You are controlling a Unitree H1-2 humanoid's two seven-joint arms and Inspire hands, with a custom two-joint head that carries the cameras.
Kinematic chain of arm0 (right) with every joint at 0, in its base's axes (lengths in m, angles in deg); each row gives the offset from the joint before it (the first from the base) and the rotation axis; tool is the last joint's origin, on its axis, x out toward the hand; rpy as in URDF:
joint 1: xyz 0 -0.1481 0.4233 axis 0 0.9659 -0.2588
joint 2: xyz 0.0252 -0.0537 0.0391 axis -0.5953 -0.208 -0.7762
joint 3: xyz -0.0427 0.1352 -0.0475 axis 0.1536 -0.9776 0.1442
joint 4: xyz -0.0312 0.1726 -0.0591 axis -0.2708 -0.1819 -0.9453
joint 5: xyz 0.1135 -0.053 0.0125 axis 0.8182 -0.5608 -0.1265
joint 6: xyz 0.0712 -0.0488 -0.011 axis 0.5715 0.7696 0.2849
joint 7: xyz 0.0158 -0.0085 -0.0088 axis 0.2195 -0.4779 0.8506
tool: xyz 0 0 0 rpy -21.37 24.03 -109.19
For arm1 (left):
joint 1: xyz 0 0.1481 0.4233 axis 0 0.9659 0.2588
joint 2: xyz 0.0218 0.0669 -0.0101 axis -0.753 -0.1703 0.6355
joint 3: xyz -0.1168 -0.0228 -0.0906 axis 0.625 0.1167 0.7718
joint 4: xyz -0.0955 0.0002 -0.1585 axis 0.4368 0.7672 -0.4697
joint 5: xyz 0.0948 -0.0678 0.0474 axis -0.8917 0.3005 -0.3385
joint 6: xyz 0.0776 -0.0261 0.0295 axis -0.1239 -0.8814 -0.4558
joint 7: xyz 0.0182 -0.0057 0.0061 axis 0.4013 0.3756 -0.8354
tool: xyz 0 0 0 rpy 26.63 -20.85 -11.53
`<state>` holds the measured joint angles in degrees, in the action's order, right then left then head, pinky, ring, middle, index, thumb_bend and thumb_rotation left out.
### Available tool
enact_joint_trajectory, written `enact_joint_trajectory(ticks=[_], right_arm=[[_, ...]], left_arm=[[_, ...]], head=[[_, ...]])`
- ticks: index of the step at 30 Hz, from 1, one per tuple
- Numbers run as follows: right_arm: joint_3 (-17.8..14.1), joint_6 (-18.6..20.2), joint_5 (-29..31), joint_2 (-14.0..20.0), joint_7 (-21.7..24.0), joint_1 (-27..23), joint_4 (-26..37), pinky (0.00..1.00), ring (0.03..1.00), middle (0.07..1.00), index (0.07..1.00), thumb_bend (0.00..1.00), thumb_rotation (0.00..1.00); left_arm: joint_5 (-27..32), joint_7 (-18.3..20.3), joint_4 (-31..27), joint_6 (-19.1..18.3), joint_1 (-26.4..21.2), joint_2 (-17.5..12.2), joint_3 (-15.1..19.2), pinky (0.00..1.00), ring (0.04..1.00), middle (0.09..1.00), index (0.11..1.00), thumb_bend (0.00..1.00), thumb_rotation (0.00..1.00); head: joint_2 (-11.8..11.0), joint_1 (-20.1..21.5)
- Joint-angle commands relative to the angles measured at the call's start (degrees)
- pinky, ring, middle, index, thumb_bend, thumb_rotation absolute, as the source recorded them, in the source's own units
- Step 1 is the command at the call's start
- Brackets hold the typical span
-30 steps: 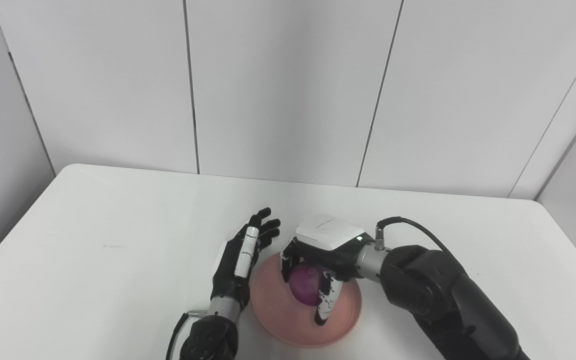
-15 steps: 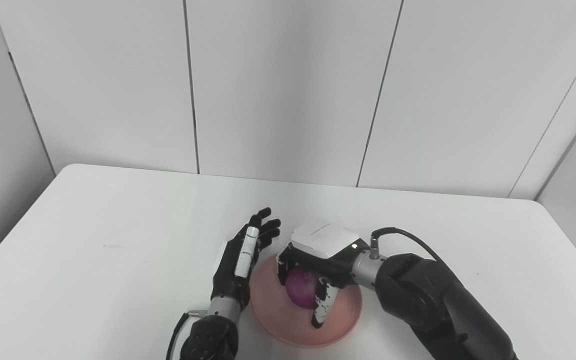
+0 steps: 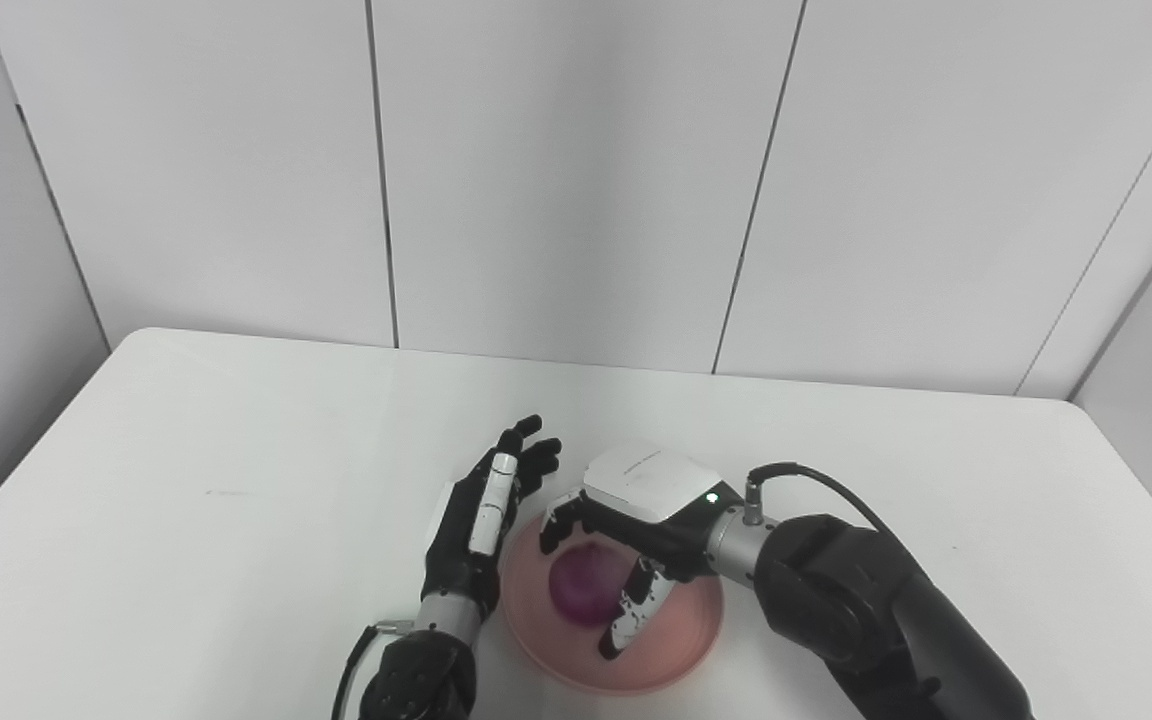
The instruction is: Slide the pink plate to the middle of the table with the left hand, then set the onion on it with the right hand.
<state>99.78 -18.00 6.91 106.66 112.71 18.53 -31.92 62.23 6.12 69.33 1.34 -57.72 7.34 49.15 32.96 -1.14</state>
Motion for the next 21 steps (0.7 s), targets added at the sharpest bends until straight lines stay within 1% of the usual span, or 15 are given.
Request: enact_joint_trajectory(ticks=[1, 4, 5, 11, 16, 17, 18, 19, 20, 21], right_arm=[[-1.34, -1.34, 0.73, 0.35, -0.30, -2.39, 1.92, 0.63, 0.753, 0.790, 0.711, 1.00, 0.37], [-1.66, -0.63, 1.43, 0.40, 0.93, -2.52, 2.15, 0.74, 0.819, 0.822, 0.725, 1.00, 0.41], [-1.78, -0.48, 1.49, 0.34, 1.19, -2.51, 2.20, 0.76, 0.828, 0.826, 0.727, 1.00, 0.41], [-2.37, -0.97, 1.43, 0.47, 1.26, -2.38, 2.30, 0.78, 0.829, 0.827, 0.725, 1.00, 0.42], [-3.12, -1.56, 1.69, 0.87, 0.51, -2.45, 2.64, 0.76, 0.816, 0.816, 0.725, 1.00, 0.43], [-3.81, -2.04, 2.03, 0.78, -0.91, -2.20, 2.62, 0.76, 0.813, 0.814, 0.724, 1.00, 0.43], [-4.32, -2.41, 2.26, 0.69, -1.92, -2.01, 2.59, 0.73, 0.780, 0.789, 0.712, 1.00, 0.44], [-5.15, -3.10, 2.71, 0.62, -3.60, -1.74, 2.55, 0.72, 0.768, 0.780, 0.708, 1.00, 0.44], [-6.04, -3.55, 3.13, 0.50, -5.12, -1.46, 2.58, 0.69, 0.747, 0.766, 0.707, 1.00, 0.49], [-6.59, -3.83, 3.38, 0.43, -6.02, -1.30, 2.59, 0.64, 0.721, 0.751, 0.706, 1.00, 0.55]], left_arm=[[0.57, -0.85, 5.73, -5.09, 4.33, 0.18, 0.51, 0.90, 0.819, 0.788, 0.823, 0.73, 0.91], [0.44, -0.89, 5.78, -4.99, 4.35, 0.10, 0.47, 0.90, 0.817, 0.783, 0.821, 0.73, 0.91], [0.43, -0.89, 5.77, -4.99, 4.36, 0.08, 0.47, 0.90, 0.817, 0.783, 0.821, 0.73, 0.91], [0.74, -0.68, 5.73, -5.14, 4.32, 0.12, 0.57, 0.90, 0.822, 0.789, 0.821, 0.73, 0.91], [0.71, -0.60, 5.59, -5.21, 4.39, 0.12, 0.54, 0.91, 0.825, 0.796, 0.827, 0.74, 0.91], [0.75, -0.57, 5.58, -5.20, 4.38, 0.13, 0.56, 0.91, 0.825, 0.797, 0.827, 0.74, 0.91], [0.77, -0.55, 5.57, -5.18, 4.37, 0.13, 0.57, 0.91, 0.824, 0.796, 0.825, 0.73, 0.91], [0.68, -0.53, 5.51, -5.26, 4.37, 0.08, 0.52, 0.91, 0.824, 0.796, 0.824, 0.73, 0.91], [0.61, -0.44, 5.51, -5.26, 4.36, 0.00, 0.44, 0.91, 0.824, 0.798, 0.825, 0.73, 0.92], [0.56, -0.37, 5.50, -5.25, 4.36, -0.06, 0.39, 0.91, 0.828, 0.803, 0.828, 0.72, 0.92]], head=[[0.04, -0.06], [0.02, 0.09], [0.02, 0.09], [0.00, 0.14], [0.02, 0.21], [0.03, 0.34], [0.03, 0.34], [0.06, 0.46], [0.06, 0.46], [0.05, 0.54]])
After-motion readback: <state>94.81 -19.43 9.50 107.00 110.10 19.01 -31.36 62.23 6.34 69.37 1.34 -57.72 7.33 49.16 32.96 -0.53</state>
